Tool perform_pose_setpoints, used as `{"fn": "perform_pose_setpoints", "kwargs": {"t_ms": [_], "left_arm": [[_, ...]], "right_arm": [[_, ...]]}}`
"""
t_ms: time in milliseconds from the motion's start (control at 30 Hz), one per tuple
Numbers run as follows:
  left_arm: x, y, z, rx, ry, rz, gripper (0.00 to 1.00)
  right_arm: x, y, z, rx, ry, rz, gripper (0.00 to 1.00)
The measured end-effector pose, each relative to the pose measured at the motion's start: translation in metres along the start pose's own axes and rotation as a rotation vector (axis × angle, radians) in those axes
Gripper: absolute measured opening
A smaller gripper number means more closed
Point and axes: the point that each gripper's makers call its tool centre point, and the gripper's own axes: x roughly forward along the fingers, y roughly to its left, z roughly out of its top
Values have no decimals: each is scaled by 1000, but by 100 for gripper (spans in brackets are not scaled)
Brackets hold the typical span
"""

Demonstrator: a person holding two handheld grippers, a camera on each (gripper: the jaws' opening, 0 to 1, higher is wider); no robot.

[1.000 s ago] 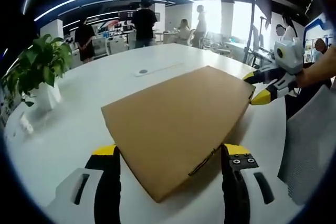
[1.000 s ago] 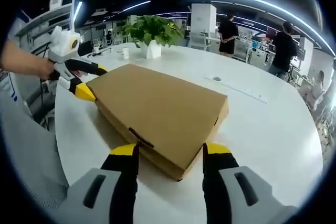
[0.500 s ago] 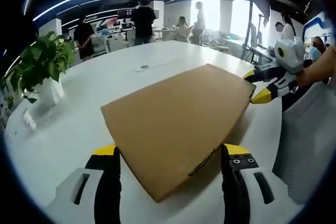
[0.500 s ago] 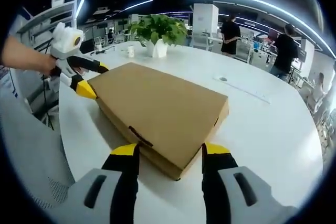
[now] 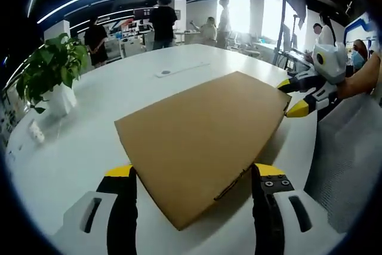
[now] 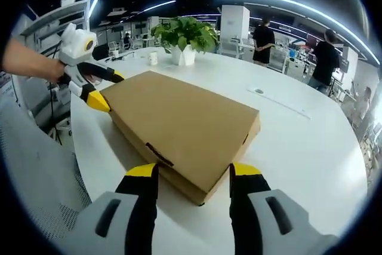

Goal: Operate the shoe box by opening the lid, removing the specified soft item, and placing it in the target area until the item is outside and the box remains undamaged.

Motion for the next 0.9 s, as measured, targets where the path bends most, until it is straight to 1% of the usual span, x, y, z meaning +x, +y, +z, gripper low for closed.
{"fn": "perform_pose_setpoints", "kwargs": {"t_ms": [33,100,167,267,400,533,633,700,767,900], "left_arm": [[0,1,0,5,1,1,81],[1,2,0,10,5,4,82],[0,3,-1,9,2,2,82],[-5,5,-6,-3,12,3,78],[-16,7,-16,-17,10,23,75],[-21,8,-23,-23,3,41,69],[-21,7,-22,-42,-9,46,63],[-21,8,-19,-49,-26,58,62],[-20,7,-19,-58,-29,60,60],[-20,4,-18,-56,-42,63,54]], "right_arm": [[0,-1,0,7,-3,3,44],[0,-1,0,-23,-2,12,44],[-1,-3,0,-20,-5,17,43],[-3,-3,1,-14,-10,22,43],[-6,-3,-2,-12,-8,24,39],[-6,-2,-4,-34,-8,35,39],[-5,-3,-6,-29,-7,34,38],[-5,-3,-7,-22,-6,33,37],[-4,-4,-7,-15,-11,26,37],[-6,-2,-6,14,-19,37,38]]}}
